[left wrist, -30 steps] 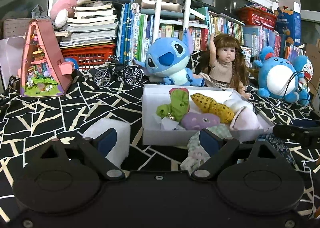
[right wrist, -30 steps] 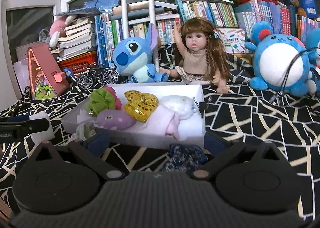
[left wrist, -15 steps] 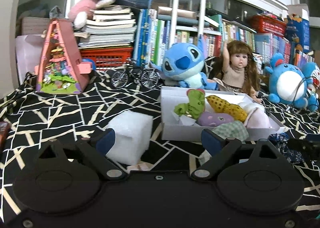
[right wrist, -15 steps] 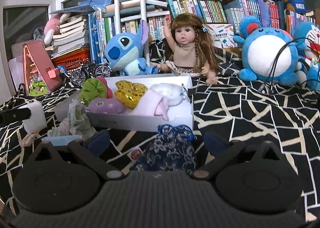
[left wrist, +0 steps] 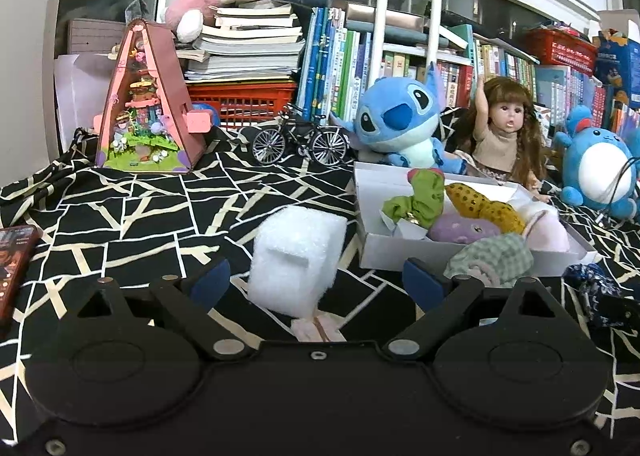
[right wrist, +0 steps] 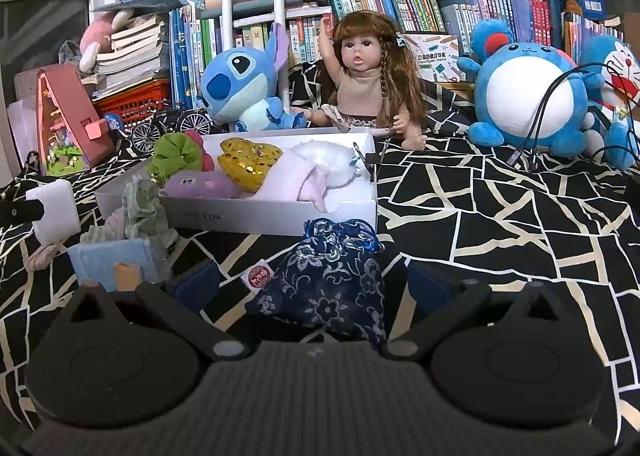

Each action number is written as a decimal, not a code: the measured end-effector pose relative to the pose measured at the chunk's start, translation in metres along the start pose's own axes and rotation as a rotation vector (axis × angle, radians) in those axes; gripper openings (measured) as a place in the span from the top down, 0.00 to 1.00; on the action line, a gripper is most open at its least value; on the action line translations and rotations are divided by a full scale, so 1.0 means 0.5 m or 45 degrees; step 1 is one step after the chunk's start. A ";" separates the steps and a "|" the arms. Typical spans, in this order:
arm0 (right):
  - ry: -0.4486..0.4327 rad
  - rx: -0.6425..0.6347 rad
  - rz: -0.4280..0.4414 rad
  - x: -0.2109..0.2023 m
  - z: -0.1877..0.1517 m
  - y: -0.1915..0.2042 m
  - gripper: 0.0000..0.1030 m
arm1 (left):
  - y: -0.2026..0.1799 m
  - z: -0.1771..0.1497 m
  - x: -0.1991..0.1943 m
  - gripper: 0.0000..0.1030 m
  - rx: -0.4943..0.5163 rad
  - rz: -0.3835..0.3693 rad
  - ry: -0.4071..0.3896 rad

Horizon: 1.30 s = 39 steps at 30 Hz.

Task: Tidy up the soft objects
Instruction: 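Move the right tool to the blue floral pouch while the left tool approaches the white foam block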

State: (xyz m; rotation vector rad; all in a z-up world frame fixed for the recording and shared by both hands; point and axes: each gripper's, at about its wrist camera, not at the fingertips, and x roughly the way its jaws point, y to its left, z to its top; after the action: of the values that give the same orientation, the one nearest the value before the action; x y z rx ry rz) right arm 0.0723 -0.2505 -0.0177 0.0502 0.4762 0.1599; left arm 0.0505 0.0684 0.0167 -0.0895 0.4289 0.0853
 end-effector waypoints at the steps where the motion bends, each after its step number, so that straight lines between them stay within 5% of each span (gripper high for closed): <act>1: 0.000 0.002 -0.003 0.001 0.000 -0.001 0.00 | 0.002 0.003 0.005 0.10 -0.005 0.009 0.001; 39: 0.097 0.062 -0.050 0.050 0.002 -0.003 0.00 | 0.031 0.004 0.109 0.12 -0.118 0.054 0.124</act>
State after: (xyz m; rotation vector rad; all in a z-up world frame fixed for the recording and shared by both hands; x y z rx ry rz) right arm 0.0948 -0.2480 -0.0281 0.0828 0.5569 0.1120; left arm 0.0993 0.0873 -0.0053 -0.1762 0.5243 0.1430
